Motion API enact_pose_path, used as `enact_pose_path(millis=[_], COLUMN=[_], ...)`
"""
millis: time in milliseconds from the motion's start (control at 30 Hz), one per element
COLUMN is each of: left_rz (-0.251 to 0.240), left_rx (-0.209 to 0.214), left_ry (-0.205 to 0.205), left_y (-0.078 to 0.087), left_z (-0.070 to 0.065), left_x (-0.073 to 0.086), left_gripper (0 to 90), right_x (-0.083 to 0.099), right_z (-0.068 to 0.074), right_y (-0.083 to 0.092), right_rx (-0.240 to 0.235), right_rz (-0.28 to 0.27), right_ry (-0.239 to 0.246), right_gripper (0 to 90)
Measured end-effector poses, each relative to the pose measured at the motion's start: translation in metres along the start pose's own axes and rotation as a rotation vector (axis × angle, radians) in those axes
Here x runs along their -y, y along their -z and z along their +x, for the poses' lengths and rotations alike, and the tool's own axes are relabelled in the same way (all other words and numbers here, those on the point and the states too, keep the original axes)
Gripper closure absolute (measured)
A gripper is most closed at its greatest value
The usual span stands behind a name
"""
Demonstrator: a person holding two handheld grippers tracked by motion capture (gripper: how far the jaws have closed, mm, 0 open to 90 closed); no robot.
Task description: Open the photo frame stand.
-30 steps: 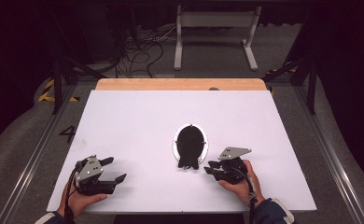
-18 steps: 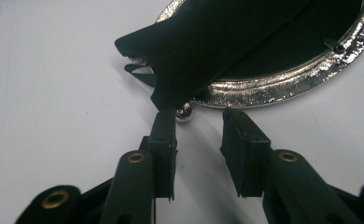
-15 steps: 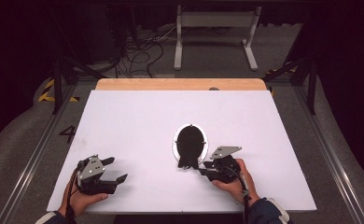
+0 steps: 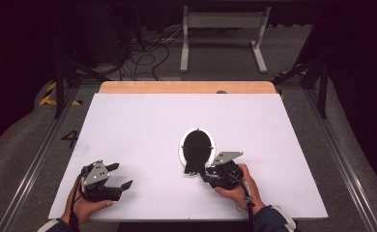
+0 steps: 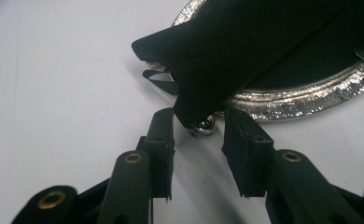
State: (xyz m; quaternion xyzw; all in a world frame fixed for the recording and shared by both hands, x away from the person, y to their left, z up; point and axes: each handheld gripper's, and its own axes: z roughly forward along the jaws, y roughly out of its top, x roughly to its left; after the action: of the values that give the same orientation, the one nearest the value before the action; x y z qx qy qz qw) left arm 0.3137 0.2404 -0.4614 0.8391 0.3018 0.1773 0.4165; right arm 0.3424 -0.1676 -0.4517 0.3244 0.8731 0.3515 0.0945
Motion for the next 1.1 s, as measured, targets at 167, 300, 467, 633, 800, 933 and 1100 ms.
enact_pose_path(millis=[167,300,467,633,800,933,1100], left_rz=[0.003,0.014,0.023,0.038,0.045,0.053,0.051], left_rx=[-0.001,0.004,0.01,0.005,0.013,0.031,0.066], left_ry=[-0.002,-0.015,-0.025,-0.031,-0.026,-0.029,-0.045], left_y=[0.0,-0.002,-0.004,-0.006,-0.009,-0.016,-0.027], left_z=[0.0,-0.002,-0.004,-0.004,-0.006,-0.01,-0.018], left_x=[0.0,-0.001,-0.001,-0.002,-0.003,-0.007,-0.017], left_gripper=[21.2,20.9,20.7,20.0,19.6,19.7,19.7], right_x=[0.004,0.007,0.012,0.014,0.014,0.011,0.009], right_z=[-0.004,-0.01,-0.021,-0.028,-0.035,-0.038,-0.043], right_y=[0.0,-0.001,-0.003,-0.004,-0.007,-0.013,-0.021], right_rx=[-0.036,-0.088,-0.177,-0.235,-0.335,-0.372,-0.41], right_rz=[-0.039,-0.071,-0.12,-0.162,-0.23,-0.237,-0.277], right_ry=[-0.049,-0.118,-0.255,-0.358,-0.513,-0.6,-0.687], right_gripper=[66.0,64.8,62.6,59.5,60.9,59.9,57.1])
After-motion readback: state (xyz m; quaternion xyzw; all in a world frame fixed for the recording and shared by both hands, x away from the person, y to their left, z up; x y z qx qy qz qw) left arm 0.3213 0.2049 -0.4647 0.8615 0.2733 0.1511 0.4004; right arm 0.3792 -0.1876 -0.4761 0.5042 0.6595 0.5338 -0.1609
